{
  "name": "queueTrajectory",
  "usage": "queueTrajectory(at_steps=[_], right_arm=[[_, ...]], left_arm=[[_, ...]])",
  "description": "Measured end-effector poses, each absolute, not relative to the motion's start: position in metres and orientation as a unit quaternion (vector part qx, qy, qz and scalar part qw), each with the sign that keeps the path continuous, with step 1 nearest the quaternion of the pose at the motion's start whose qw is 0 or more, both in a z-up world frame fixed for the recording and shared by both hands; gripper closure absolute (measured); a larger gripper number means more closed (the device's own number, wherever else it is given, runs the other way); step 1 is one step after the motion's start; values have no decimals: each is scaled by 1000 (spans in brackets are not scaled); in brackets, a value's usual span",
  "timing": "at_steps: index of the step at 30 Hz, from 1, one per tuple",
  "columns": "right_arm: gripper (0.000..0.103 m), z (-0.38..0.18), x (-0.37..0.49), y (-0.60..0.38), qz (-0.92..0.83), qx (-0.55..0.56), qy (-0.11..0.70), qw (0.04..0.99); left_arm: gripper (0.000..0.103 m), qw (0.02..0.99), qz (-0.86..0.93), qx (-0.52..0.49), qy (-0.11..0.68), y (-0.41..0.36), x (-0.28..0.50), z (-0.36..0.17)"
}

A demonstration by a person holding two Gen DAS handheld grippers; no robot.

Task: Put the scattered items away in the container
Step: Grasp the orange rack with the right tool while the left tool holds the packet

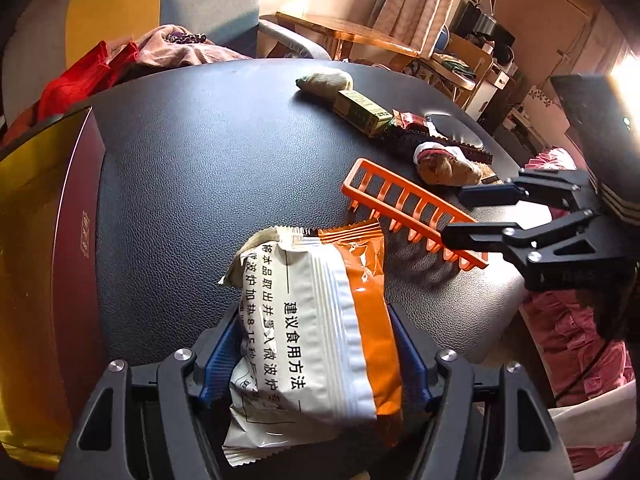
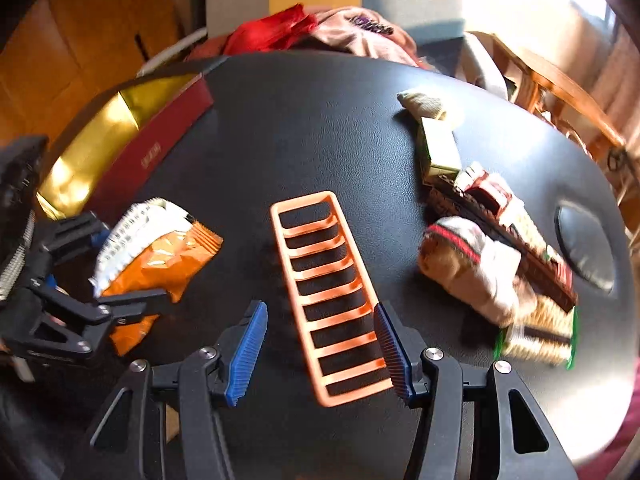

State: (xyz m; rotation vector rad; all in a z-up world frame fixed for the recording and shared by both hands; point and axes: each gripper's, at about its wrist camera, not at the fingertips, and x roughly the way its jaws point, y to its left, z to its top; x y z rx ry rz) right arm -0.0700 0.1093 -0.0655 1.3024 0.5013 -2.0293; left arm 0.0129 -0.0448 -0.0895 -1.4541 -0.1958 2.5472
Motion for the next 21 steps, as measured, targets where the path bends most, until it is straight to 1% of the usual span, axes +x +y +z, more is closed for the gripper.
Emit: queueTrajectory(at_steps=[4, 7, 12, 14, 15, 16, 17, 21], right_arm=[[46, -71, -78, 104, -750, 513, 225, 351], [41, -74, -83, 102, -741, 519, 242, 351], [41, -78, -90, 104, -738, 528, 243, 343], [40, -75, -93, 107, -739, 530, 232, 346], [39, -72, -95, 109, -740, 529, 225, 349], [35, -70, -96, 111, -741, 527, 222, 350], [33, -69, -98, 112, -742, 527, 223, 350], [33, -71, -101, 116, -732, 537, 226, 352]], left_arm=[[32, 102, 861, -495, -56, -42, 11, -90], [32, 102, 859, -499, -55, -41, 8, -92], [32, 100, 855, -506, -56, -41, 4, -94], [32, 100, 854, -507, -56, -42, 3, -94], [32, 100, 854, -507, -56, -42, 2, -94], [32, 101, 854, -508, -57, -42, 2, -94], [32, 102, 853, -509, -58, -43, 1, -94], [32, 103, 852, -510, -60, -43, 0, -95]])
